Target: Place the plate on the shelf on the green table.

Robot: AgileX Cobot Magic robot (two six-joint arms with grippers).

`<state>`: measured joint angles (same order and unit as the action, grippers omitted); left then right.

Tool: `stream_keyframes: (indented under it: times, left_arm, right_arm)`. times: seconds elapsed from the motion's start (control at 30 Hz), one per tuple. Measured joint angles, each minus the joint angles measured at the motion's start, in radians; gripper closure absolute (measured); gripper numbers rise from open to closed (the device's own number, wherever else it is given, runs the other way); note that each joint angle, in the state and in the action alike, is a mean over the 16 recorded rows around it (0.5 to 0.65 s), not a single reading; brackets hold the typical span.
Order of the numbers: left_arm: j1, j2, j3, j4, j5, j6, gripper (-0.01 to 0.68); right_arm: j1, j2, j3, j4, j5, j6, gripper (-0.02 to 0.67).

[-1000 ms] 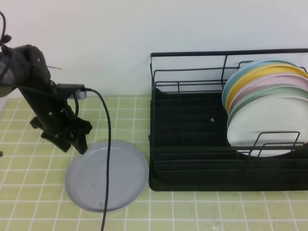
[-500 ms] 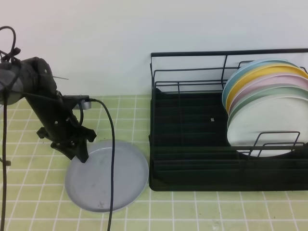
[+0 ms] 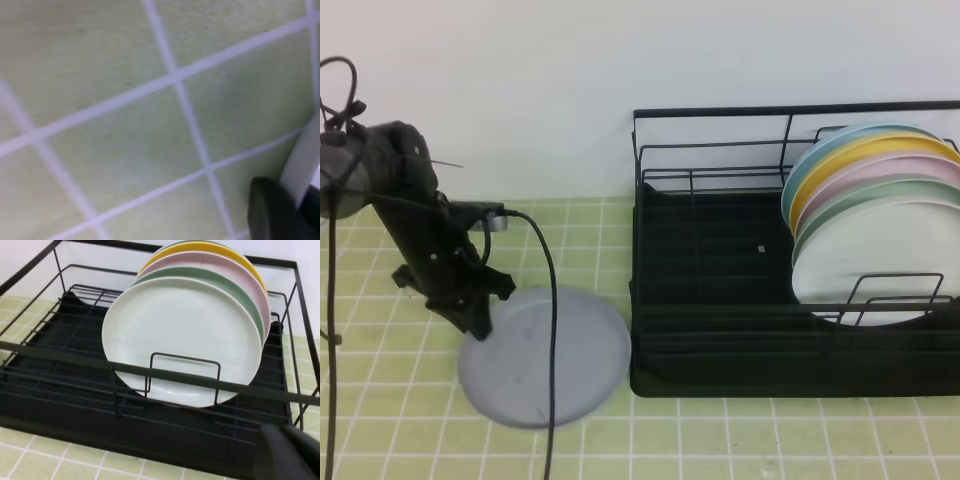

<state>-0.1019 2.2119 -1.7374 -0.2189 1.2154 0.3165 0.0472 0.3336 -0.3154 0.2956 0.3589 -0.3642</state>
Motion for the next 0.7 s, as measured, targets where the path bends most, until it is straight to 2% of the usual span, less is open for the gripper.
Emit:
stream_keyframes:
  times: [0.27,0.57,0.7]
  left_arm:
    - [0.027,-0.085,0.000,0.021,-0.002,0.020,0.669]
    - [0.092,-0.197,0.000,-0.061,0.004,0.076,0.673]
    - [0.106,-0.208,0.000,-0.105,0.005,0.097,0.653]
  right_arm:
    - [0.000,0.000,0.000,0.001,-0.003,0.000,0.652]
    - [0.000,0.000,0.000,0.001,-0.017,0.000,0.651]
    - [0.000,0.000,0.000,0.001,-0.022,0.000,0.652]
